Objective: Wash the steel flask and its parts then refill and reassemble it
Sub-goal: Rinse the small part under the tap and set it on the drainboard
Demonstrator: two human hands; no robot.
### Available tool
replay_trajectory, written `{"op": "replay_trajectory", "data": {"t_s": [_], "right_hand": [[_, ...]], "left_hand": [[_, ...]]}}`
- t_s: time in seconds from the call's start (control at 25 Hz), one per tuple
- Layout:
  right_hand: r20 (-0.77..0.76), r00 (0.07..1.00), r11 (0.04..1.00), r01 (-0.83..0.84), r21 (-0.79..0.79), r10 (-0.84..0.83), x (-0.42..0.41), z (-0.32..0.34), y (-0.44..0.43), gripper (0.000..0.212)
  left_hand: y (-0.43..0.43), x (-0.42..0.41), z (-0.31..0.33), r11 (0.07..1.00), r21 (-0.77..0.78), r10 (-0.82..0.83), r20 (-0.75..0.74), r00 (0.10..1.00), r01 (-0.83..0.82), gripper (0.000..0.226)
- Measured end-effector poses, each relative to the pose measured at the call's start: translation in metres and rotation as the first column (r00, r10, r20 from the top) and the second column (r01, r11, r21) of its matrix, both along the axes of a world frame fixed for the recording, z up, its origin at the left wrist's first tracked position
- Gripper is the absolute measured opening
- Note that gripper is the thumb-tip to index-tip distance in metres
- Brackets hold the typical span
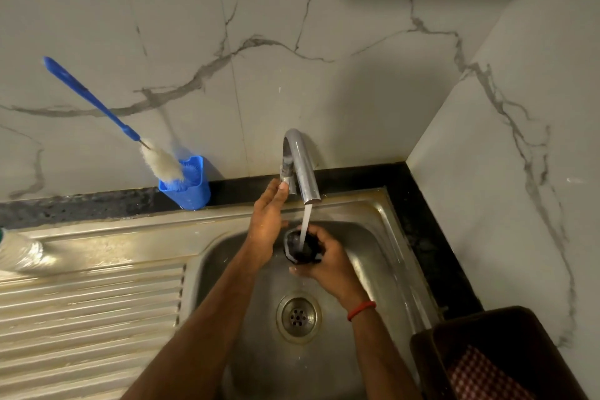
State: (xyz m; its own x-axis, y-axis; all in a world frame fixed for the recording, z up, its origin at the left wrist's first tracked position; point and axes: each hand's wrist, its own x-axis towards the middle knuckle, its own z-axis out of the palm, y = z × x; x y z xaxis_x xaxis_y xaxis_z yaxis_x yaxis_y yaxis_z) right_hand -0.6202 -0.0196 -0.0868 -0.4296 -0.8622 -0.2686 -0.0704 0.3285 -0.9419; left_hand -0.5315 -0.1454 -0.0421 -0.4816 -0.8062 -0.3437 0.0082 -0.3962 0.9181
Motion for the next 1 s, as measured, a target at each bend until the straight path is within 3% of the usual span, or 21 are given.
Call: {"op": "replay_trajectory", "data": {"t_s": [0.16,0.32,0.52,0.64,0.76,0.84,1.0], "right_hand": [[0.099,0.993,0.997,0.07,-0.023,-0.067,-0.005,0.008,-0.003,0.072],[0.08,0.996,0.999,-0.037,0.016,0.036,-0.008,-0.001,0.003,0.07],[0.092,0.996,1.0,-0.023,0.002,0.023,0.001,-0.004,-0.001,0.066],[0.162,0.987,1.0,0.014,0.021,-0.018,0.005,-0.002,-0.001,0.043],[0.168,0.983,0.991,0.056,0.121,-0.076,0.007,0.007,-0.006,0.022],[0.169,0.982,0.985,0.061,0.159,-0.088,0.009,0.014,-0.011,0.022],[0.138,0.987,0.982,0.062,0.176,-0.087,0.008,0.028,-0.01,0.034]], "left_hand": [[0.004,0.002,0.0,1.0,-0.005,0.002,0.058,0.998,-0.002,0.05],[-0.001,0.007,0.001,1.0,0.02,-0.023,0.088,0.996,0.021,0.071],[0.005,0.004,0.008,0.999,0.018,-0.032,0.1,0.994,0.031,0.046],[0.008,-0.001,0.012,0.997,-0.022,-0.077,0.131,0.988,0.08,0.028],[0.014,-0.008,0.009,0.982,-0.074,-0.157,0.175,0.972,0.172,0.047],[0.016,-0.013,0.004,0.945,-0.153,-0.231,0.319,0.919,0.29,0.07],[0.018,-0.001,0.002,0.927,-0.174,-0.264,0.328,0.907,0.333,0.093]]}}
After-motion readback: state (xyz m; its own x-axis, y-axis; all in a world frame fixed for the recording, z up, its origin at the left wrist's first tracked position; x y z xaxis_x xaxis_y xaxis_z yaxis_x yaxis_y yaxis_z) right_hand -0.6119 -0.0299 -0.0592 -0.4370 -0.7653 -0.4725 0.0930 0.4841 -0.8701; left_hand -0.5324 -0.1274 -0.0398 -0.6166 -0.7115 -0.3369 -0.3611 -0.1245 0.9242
